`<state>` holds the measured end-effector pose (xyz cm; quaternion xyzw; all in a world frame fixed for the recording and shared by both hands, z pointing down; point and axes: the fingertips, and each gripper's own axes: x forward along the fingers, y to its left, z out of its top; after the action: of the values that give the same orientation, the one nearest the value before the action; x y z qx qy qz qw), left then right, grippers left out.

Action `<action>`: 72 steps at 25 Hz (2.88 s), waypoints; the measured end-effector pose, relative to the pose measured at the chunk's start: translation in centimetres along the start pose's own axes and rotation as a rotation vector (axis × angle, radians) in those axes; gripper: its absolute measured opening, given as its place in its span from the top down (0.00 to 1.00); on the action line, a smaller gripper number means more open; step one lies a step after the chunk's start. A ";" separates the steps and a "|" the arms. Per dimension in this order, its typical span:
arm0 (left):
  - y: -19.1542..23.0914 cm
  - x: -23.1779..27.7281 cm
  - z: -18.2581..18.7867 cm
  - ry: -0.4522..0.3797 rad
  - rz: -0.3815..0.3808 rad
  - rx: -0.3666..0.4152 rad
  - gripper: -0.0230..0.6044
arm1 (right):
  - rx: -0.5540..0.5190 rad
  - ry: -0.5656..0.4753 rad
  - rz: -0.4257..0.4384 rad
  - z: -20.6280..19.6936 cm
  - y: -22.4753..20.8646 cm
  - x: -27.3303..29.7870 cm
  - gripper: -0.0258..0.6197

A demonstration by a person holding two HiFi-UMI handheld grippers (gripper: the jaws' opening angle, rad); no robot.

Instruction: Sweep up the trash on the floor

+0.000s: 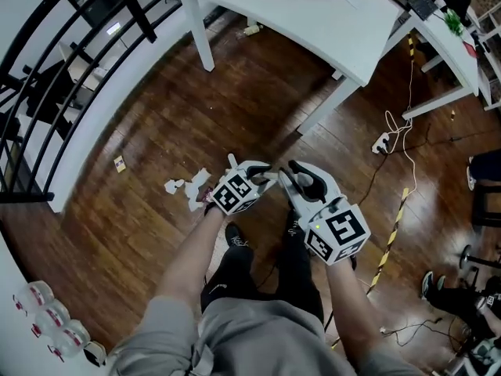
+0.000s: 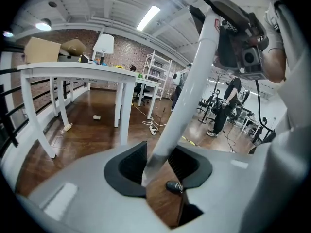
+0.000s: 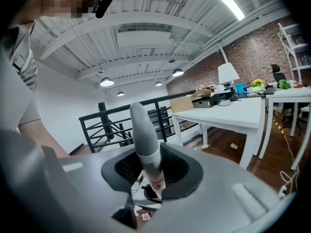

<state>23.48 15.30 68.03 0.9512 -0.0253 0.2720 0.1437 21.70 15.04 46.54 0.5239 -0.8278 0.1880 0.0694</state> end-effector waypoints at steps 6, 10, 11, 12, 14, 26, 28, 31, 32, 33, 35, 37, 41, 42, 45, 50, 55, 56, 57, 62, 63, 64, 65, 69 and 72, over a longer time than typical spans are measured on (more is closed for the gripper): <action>3.7 -6.6 -3.2 0.012 0.066 -0.031 0.75 | -0.035 0.015 0.098 0.4 5.9 5.6 0.83; 6.1 -10.3 -5.8 0.039 0.113 -0.050 0.75 | -0.027 0.042 0.154 -0.1 8.4 8.8 0.83; 6.7 -11.1 -6.4 0.046 0.127 -0.056 0.75 | -0.024 0.050 0.168 -0.4 8.9 9.5 0.83; 7.2 -11.8 -7.1 0.053 0.142 -0.063 0.75 | -0.021 0.058 0.181 -0.6 9.4 10.2 0.84; 8.2 -13.3 -8.2 0.063 0.172 -0.074 0.75 | -0.019 0.071 0.210 -0.9 10.4 11.5 0.84; 13.1 -21.0 -4.9 -0.012 0.419 -0.131 0.75 | -0.115 0.069 0.452 5.3 14.0 15.4 0.83; 14.1 -21.7 -3.7 -0.025 0.480 -0.173 0.75 | -0.121 0.063 0.512 6.9 13.5 16.2 0.83; 16.1 -22.8 -2.0 -0.034 0.580 -0.234 0.75 | -0.135 0.058 0.616 9.3 12.6 18.0 0.83; 16.8 -23.1 -1.5 -0.038 0.614 -0.254 0.75 | -0.144 0.060 0.656 10.0 12.5 18.7 0.83; 17.4 -23.6 -1.2 -0.041 0.652 -0.274 0.75 | -0.153 0.062 0.699 10.6 12.4 19.3 0.83; 18.4 -24.7 -0.8 -0.044 0.732 -0.310 0.76 | -0.170 0.073 0.793 11.7 12.6 20.6 0.83; 18.8 -26.0 -1.2 -0.044 0.799 -0.357 0.76 | -0.185 0.098 0.884 12.2 13.2 21.7 0.83; 18.8 -29.0 -4.5 -0.062 0.927 -0.465 0.76 | -0.197 0.166 1.033 10.9 16.5 24.1 0.83; 18.6 -29.9 -5.7 -0.063 0.954 -0.496 0.76 | -0.196 0.183 1.068 10.3 17.6 24.8 0.83; 17.7 -32.6 -9.4 -0.090 1.039 -0.593 0.76 | -0.212 0.247 1.177 8.2 21.7 26.4 0.83; 14.9 -37.2 -16.1 -0.177 1.187 -0.787 0.76 | -0.295 0.389 1.385 3.9 30.4 28.2 0.83; 13.0 -39.9 -21.1 -0.244 1.273 -0.914 0.77 | -0.374 0.486 1.502 0.3 36.8 28.9 0.83; 12.8 -40.3 -21.5 -0.261 1.289 -0.934 0.77 | -0.394 0.499 1.520 -0.2 37.6 29.0 0.83; 12.9 -40.5 -21.9 -0.280 1.305 -0.956 0.77 | -0.413 0.514 1.541 -0.5 38.2 29.2 0.83; 15.2 -42.4 -23.9 -0.339 1.395 -1.058 0.77 | -0.536 0.560 1.682 -1.4 41.0 31.7 0.83; 15.7 -42.8 -24.3 -0.352 1.411 -1.074 0.77 | -0.563 0.563 1.709 -1.6 41.5 32.1 0.83; 16.2 -43.0 -24.6 -0.366 1.425 -1.087 0.77 | -0.584 0.565 1.732 -1.8 41.8 32.4 0.83; 16.7 -43.2 -24.8 -0.381 1.438 -1.098 0.77 | -0.600 0.566 1.750 -2.0 42.1 32.8 0.83; 20.2 -44.8 -25.6 -0.426 1.509 -1.140 0.77 | -0.654 0.558 1.783 -1.6 42.9 36.3 0.84; 23.4 -46.3 -25.8 -0.435 1.558 -1.182 0.76 | -0.701 0.556 1.793 -0.7 43.0 39.9 0.84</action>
<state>-32.06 -1.05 70.71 0.4742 -0.7983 0.0540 0.3674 -34.42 -1.93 49.41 -0.4063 -0.8801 0.0322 0.2435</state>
